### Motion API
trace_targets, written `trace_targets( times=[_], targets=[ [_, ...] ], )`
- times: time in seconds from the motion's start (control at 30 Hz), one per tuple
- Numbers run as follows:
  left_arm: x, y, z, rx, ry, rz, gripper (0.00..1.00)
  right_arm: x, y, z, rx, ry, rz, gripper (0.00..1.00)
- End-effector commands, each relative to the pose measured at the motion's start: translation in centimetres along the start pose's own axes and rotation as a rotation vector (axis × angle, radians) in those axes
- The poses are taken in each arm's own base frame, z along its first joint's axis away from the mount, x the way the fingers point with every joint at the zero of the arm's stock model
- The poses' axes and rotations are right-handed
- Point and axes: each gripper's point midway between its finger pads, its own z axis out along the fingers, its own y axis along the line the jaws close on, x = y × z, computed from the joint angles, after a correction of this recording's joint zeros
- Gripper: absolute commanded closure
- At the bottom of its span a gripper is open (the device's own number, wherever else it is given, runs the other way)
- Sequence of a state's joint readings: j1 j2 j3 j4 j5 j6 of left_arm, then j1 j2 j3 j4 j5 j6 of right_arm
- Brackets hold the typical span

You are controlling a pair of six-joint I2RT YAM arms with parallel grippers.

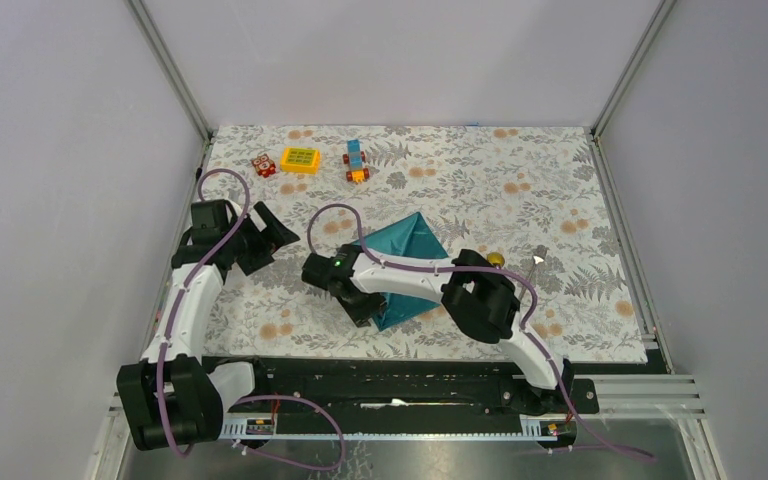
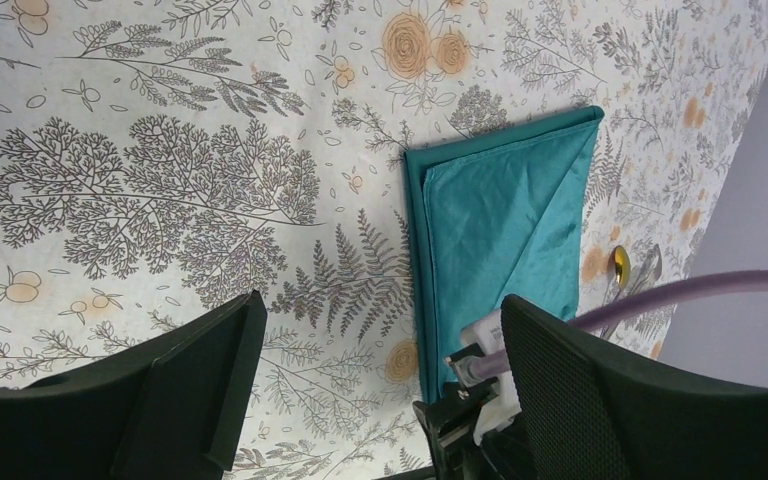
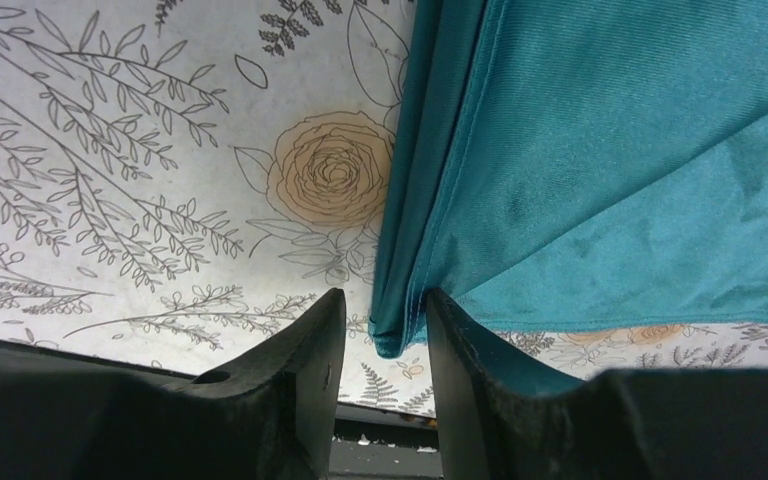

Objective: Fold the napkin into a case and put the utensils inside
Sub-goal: Pick up the upper triangle-folded napkin from the center of the board.

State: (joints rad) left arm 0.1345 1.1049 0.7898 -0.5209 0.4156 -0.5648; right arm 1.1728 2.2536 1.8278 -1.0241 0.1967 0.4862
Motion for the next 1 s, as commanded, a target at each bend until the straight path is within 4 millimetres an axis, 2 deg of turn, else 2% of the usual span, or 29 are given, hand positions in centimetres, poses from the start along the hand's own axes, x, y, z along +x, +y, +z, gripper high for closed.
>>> trace_targets(
  times=[0.0,0.23,0.4,0.5,0.7,0.97],
  targets=[
    [-0.8,-1.2,-0.8,0.061,-0.042,0.042,0.07,0.3,0.2,1.0,0.006,-0.005,-0.019,0.57],
    [-0.4,-1.8,-1.3,0.087,-0.04,0.035,0.07,0.8,-0.2,3.1,-0.013,0.009,-0.007,0.59],
    [0.2,-1.5,-1.0,0.087,-0.023,0.015,0.06,0.9,-0.9,4.1,0.017,-0.003,-0.01,0.74],
    [0.9,-1.4,-0.4,0.111,0.004,-0.01,0.03,0.5,-1.4,4.0,0.035,-0.036,-0.013,0.84],
    [3.5,-2.2,1.4,0.25,0.106,-0.119,0.01,-1.4,-2.1,1.9,0.034,-0.151,-0.026,1.0],
    [6.8,-3.6,3.7,0.354,0.198,-0.249,0.01,-3.0,-1.7,-2.3,-0.13,-0.297,-0.031,1.0]
  ],
)
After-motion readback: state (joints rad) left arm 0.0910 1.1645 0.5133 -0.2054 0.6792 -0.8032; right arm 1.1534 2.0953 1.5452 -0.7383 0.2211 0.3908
